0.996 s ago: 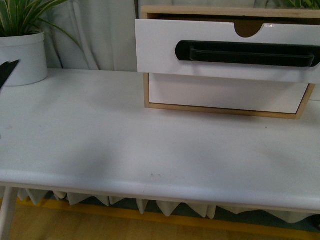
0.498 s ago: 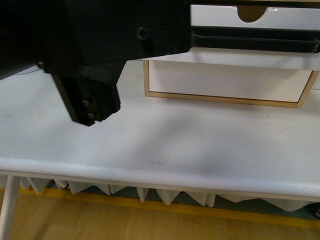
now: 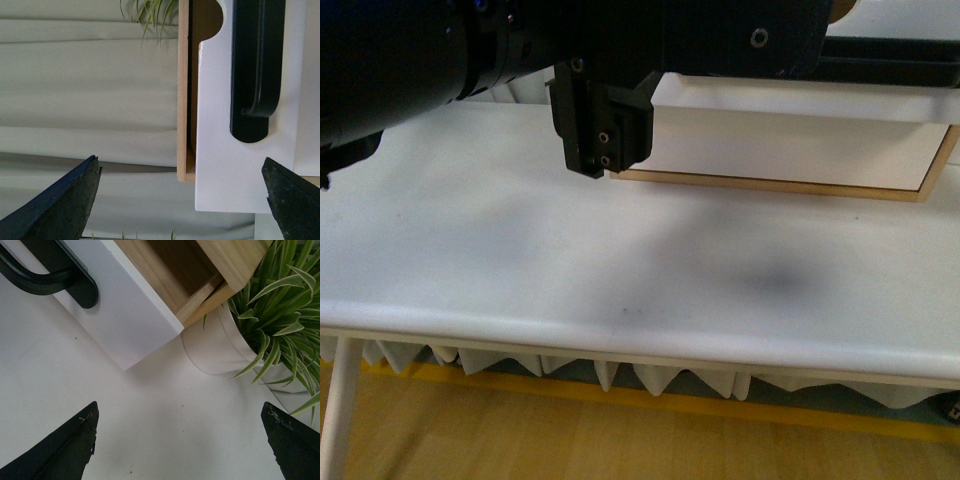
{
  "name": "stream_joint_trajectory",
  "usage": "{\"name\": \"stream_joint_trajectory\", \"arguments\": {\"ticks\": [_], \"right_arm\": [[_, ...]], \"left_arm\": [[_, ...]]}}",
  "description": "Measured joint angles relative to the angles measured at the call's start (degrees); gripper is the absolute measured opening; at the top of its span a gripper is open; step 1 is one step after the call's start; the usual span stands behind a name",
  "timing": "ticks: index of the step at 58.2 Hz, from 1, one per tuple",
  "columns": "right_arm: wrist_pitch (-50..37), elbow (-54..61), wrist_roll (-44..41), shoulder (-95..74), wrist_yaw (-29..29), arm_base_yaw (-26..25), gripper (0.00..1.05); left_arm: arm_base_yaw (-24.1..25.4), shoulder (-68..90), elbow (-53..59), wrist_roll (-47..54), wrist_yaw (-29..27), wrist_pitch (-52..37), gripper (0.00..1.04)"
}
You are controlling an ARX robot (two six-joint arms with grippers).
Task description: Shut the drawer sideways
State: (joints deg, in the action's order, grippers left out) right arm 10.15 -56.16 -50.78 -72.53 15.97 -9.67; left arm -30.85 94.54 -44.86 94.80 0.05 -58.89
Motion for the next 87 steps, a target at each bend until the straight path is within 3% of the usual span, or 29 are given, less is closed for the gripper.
{"name": "stream_joint_trajectory", "arguments": {"ticks": [39, 57, 87], "right_arm": [[-4.5, -7.1, 3.1, -11.5, -1.3, 3.0, 0.95], [-10.9, -9.9, 5.7, -18.1, -2.3, 3.0, 0.95], [-20.7, -17.6, 14.6, -27.8, -6.1, 3.4, 0.95]], "left_arm": [[1.8, 7.4, -9.9, 0.0, 1.3, 2.5, 0.98], [2.3, 11.5, -15.4, 0.1, 1.9, 3.8, 0.98], [3.2, 24.0, -34.6, 1.2, -0.4, 9.2, 0.98]]}}
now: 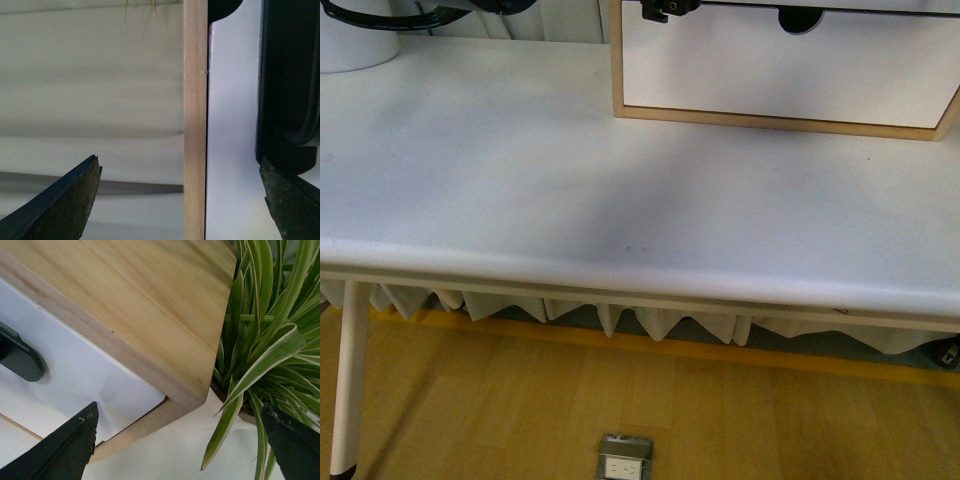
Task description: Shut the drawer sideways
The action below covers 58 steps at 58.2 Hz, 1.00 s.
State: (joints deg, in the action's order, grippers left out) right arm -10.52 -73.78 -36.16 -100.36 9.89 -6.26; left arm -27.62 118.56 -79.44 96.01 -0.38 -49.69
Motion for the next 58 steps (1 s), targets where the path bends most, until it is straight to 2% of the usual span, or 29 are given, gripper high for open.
{"name": "stream_joint_trajectory", "arguments": {"ticks": [17, 25, 30, 47, 58], "right_arm": [[-0.9, -0.2, 3.3, -1.0, 0.5, 0.3, 0.95], [-0.7, 0.9, 4.5, 0.0, 1.3, 0.3, 0.95], [-0.6, 3.3, 5.2, 2.0, 2.4, 0.0, 0.95], [-3.9, 18.1, 8.9, 18.2, 4.5, -1.9, 0.95], [-4.9, 31.4, 12.5, 32.7, 4.6, -3.3, 0.95]], "left_arm": [[-0.4, 1.1, -2.2, 0.1, -0.5, 0.4, 0.98], [-0.4, -0.1, 0.4, -1.2, -1.2, -1.2, 0.98], [-0.7, -2.1, 3.8, -4.0, -3.6, -1.9, 0.98], [-1.8, -16.6, 19.4, -23.5, -13.1, -4.1, 0.98], [-1.9, -29.4, 34.7, -35.9, -20.0, -5.2, 0.98]]}}
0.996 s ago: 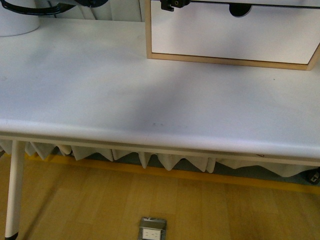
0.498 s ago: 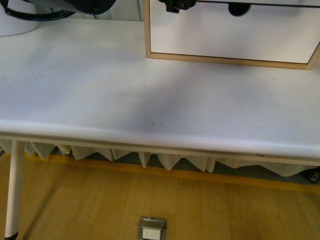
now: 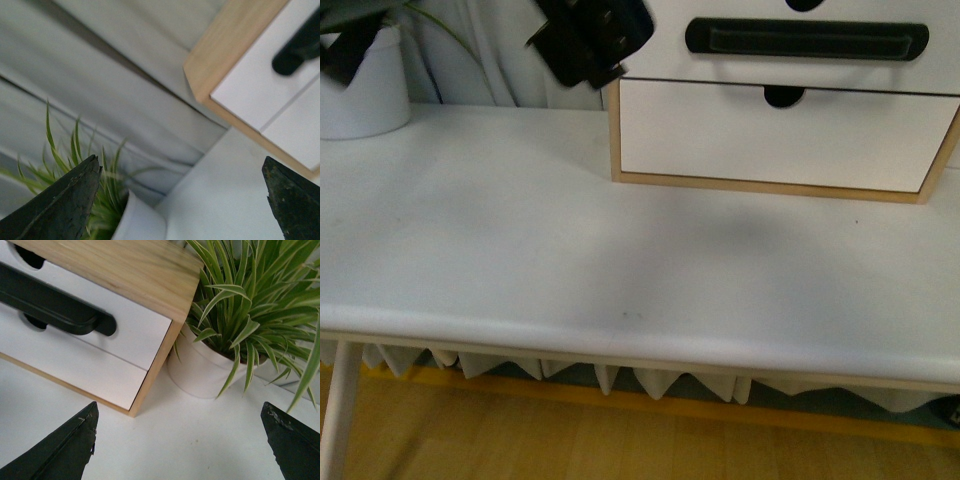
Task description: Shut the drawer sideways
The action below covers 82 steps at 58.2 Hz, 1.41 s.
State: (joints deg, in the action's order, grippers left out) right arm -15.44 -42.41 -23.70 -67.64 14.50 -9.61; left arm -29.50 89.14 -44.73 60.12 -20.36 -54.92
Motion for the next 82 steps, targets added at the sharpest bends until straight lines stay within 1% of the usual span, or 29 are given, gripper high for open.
{"name": "stream_joint_trajectory", "arguments": {"ticks": [8, 10, 13, 19, 23, 26, 28, 30, 33, 39, 40, 42, 44, 46, 47, 54, 56, 57, 59, 61, 62, 66, 67, 68, 70, 72, 77, 80, 82], "right_arm": [[0.6, 8.4, 2.6, 10.2, -0.7, -1.2, 0.95], [1.4, 10.0, 3.3, 12.6, -0.7, -1.6, 0.95], [2.8, 12.5, 4.5, 16.6, -0.7, -2.4, 0.95], [6.1, 17.4, 6.9, 25.2, -1.3, -3.8, 0.95], [9.8, 21.2, 9.5, 32.9, -1.3, -5.4, 0.95], [13.2, 23.5, 12.0, 38.7, 0.4, -7.1, 0.95], [14.6, 24.8, 14.1, 42.6, 1.1, -8.4, 0.95], [14.9, 25.3, 15.5, 45.0, 1.1, -9.3, 0.95], [14.9, 25.3, 16.5, 45.7, 1.1, -9.5, 0.95], [14.9, 25.4, 17.2, 45.5, 1.3, -9.5, 0.95], [14.0, 25.7, 17.9, 45.6, 2.1, -9.6, 0.93], [11.7, 26.7, 19.4, 46.1, 3.2, -9.6, 0.88], [10.1, 27.7, 20.3, 46.8, 2.8, -9.1, 0.83], [9.4, 28.9, 21.2, 47.9, 2.0, -8.0, 0.76], [9.4, 29.2, 21.4, 48.2, 1.7, -7.7, 0.74], [9.3, 32.0, 22.5, 50.9, -1.6, -3.9, 0.53], [9.3, 32.6, 22.6, 51.5, -2.3, -3.1, 0.47], [9.3, 33.0, 22.6, 51.8, -2.8, -2.5, 0.44], [9.3, 33.6, 22.7, 52.3, -3.6, -1.8, 0.38], [9.3, 34.1, 22.7, 52.9, -4.3, -1.1, 0.33], [9.3, 34.4, 22.7, 53.2, -4.8, -0.6, 0.3], [9.3, 35.5, 22.8, 54.4, -6.3, 0.8, 0.17], [9.3, 35.6, 22.8, 54.5, -6.4, 1.0, 0.15], [9.4, 35.8, 22.8, 54.9, -7.2, 1.6, 0.12], [12.0, 35.9, 22.9, 57.2, -11.2, 4.1, 0.05], [14.4, 36.1, 22.8, 59.1, -13.2, 6.2, 0.01], [16.0, 37.3, 23.0, 63.0, -13.6, 9.2, 0.01], [16.0, 37.6, 23.0, 63.5, -14.3, 9.3, 0.01], [16.0, 37.9, 23.0, 63.8, -14.4, 9.3, 0.01]], "left_arm": [[0.6, -9.4, 11.1, -10.0, -4.8, 5.7, 0.98], [0.7, -13.4, 14.7, -14.2, -6.7, 8.9, 0.98], [0.9, -16.7, 17.3, -17.5, -7.9, 11.8, 0.98], [0.6, -26.4, 23.4, -25.9, -9.8, 20.3, 0.98], [-0.1, -35.9, 27.4, -31.5, -12.2, 28.3, 0.98], [-0.1, -44.2, 29.4, -35.1, -13.8, 35.2, 0.98], [0.8, -50.3, 30.1, -38.3, -14.1, 41.0, 0.98], [1.5, -54.4, 30.5, -40.7, -14.3, 44.9, 0.98], [1.9, -56.9, 30.5, -42.5, -14.8, 45.7, 0.98], [1.9, -56.8, 30.6, -43.6, -14.4, 45.9, 0.98], [2.1, -56.8, 30.7, -43.9, -13.9, 45.7, 0.98], [2.9, -57.4, 31.8, -45.9, -10.8, 42.9, 0.94], [4.6, -58.7, 33.8, -49.8, -6.1, 38.7, 0.86], [5.8, -59.8, 34.9, -51.8, -3.3, 37.1, 0.81], [6.7, -60.6, 35.4, -53.3, -1.9, 36.8, 0.78], [11.2, -64.5, 37.6, -57.6, 2.7, 37.4, 0.58], [12.8, -65.7, 38.2, -58.4, 4.2, 38.1, 0.5], [13.0, -65.9, 38.3, -58.5, 4.4, 38.2, 0.49], [13.9, -66.6, 38.8, -58.8, 5.4, 38.6, 0.43], [15.1, -67.6, 39.3, -59.0, 6.7, 39.1, 0.36], [15.4, -67.8, 39.4, -59.0, 7.0, 39.3, 0.34], [17.3, -69.5, 40.0, -59.2, 8.8, 40.2, 0.22], [17.8, -70.0, 40.2, -59.3, 9.2, 40.4, 0.18], [18.0, -70.2, 40.3, -59.3, 9.5, 40.5, 0.17], [18.9, -71.1, 40.6, -59.4, 10.3, 41.0, 0.09], [19.6, -71.7, 40.8, -59.4, 10.8, 41.4, 0.04], [21.6, -73.6, 41.7, -59.9, 12.8, 42.6, 0.04], [25.3, -75.0, 41.9, -60.0, 18.2, 43.6, 0.04], [27.0, -75.5, 42.1, -60.0, 19.6, 44.0, 0.04]]}}
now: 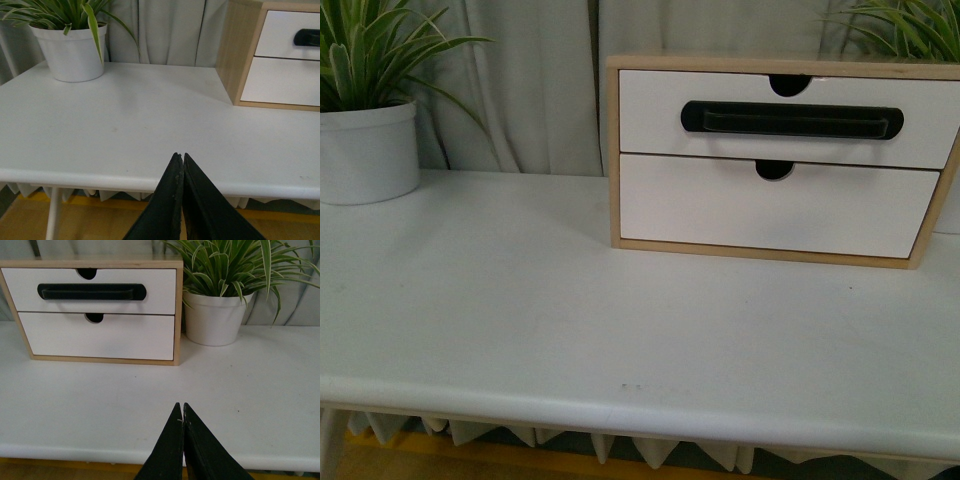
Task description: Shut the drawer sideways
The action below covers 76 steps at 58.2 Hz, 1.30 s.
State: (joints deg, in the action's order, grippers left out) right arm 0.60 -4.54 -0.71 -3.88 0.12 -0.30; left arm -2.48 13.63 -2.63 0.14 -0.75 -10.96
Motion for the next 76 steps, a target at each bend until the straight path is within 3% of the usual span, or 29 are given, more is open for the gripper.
{"name": "stream_joint_trajectory", "arguments": {"ticks": [13, 20, 46, 76], "right_arm": [[-0.1, 1.5, 0.0, 1.2, 0.1, 0.1, 0.01], [-0.4, 3.2, 0.0, 2.9, -0.1, 0.1, 0.01], [-0.4, 4.1, 0.0, 3.7, 0.1, 0.1, 0.02], [-0.4, 4.1, 0.0, 3.7, 0.1, 0.1, 0.92]], "left_arm": [[2.3, -3.5, 2.1, -0.2, 0.6, 0.9, 0.04], [2.4, -12.4, 2.1, -0.2, 0.8, 10.4, 0.04], [2.4, -13.4, 2.1, -0.2, 0.7, 10.9, 0.04], [2.4, -13.4, 2.1, -0.3, 0.7, 10.9, 0.94]]}}
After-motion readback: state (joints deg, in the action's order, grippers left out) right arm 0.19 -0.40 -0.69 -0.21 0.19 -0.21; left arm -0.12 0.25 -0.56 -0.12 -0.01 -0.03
